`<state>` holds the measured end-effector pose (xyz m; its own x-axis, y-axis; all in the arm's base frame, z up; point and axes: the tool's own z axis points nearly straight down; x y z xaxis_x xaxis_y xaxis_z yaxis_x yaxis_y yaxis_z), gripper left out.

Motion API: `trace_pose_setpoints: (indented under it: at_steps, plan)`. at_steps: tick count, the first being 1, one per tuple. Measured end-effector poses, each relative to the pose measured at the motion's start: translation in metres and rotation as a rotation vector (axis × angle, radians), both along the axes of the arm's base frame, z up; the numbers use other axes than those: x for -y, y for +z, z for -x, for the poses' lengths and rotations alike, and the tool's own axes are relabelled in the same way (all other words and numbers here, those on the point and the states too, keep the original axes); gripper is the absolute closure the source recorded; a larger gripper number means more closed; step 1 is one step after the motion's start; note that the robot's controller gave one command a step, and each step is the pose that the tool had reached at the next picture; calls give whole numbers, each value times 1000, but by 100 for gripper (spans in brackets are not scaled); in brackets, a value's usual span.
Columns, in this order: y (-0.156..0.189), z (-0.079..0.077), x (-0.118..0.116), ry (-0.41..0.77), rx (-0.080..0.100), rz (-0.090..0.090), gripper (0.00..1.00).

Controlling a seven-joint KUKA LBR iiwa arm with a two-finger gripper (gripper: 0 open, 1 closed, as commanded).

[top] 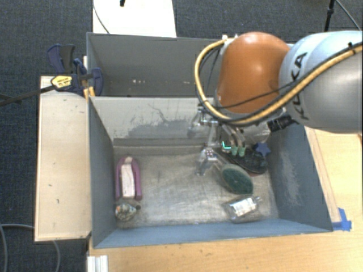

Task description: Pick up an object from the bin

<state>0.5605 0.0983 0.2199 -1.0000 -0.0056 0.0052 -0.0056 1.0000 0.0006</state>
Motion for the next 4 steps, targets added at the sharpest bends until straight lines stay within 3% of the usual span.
trace_pose_setpoints:
  at_steps: [1,2,3,4]
  plan:
    - [-73,15,77,-27,0,3,0]
    - [-136,-1,133,-18,30,2,0]
    - [-139,5,130,-17,10,0,100]
    - [-2,-8,150,-19,16,2,100]
